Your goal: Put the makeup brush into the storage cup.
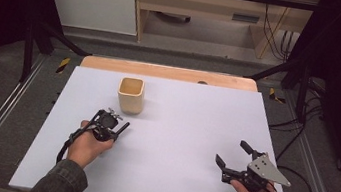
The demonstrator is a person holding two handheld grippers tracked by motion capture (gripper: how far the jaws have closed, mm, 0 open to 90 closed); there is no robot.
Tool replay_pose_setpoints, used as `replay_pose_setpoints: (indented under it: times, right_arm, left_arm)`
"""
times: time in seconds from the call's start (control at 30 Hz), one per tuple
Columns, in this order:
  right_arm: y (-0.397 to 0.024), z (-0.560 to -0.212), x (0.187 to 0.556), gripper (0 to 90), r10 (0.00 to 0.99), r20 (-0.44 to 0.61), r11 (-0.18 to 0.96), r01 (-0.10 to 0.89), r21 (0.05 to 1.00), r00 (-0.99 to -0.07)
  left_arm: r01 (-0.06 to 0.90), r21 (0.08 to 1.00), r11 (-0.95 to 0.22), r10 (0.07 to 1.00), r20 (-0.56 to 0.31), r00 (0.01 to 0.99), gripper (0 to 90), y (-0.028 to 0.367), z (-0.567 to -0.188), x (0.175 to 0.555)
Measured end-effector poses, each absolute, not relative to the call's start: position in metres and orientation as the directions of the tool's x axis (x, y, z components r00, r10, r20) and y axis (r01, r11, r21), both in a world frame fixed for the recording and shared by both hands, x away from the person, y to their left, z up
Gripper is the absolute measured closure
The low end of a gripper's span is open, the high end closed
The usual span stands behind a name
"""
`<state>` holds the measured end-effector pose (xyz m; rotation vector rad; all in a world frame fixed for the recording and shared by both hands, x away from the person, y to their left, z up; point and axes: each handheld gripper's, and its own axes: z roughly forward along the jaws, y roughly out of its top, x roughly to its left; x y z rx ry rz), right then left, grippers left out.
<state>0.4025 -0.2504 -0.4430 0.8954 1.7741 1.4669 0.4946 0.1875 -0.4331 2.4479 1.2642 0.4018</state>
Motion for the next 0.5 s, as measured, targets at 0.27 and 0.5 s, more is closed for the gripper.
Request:
replay_pose_setpoints:
  times: [0.27,0.5]
  right_arm:
    - [-0.236,-0.445,0.401,6.5,0.809,-0.117,0.202,0.086,0.976,-0.576]
    - [-0.226,-0.446,0.4,6.1,0.789,-0.167,0.259,0.073,0.963,-0.591]
  left_arm:
    - [0.668,0.469,-0.577,0.785,0.093,0.613,79.3,0.181,-0.417,0.492]
    - [0.641,0.479,-0.6,0.763,0.102,0.638,79.3,0.175,-0.411,0.492]
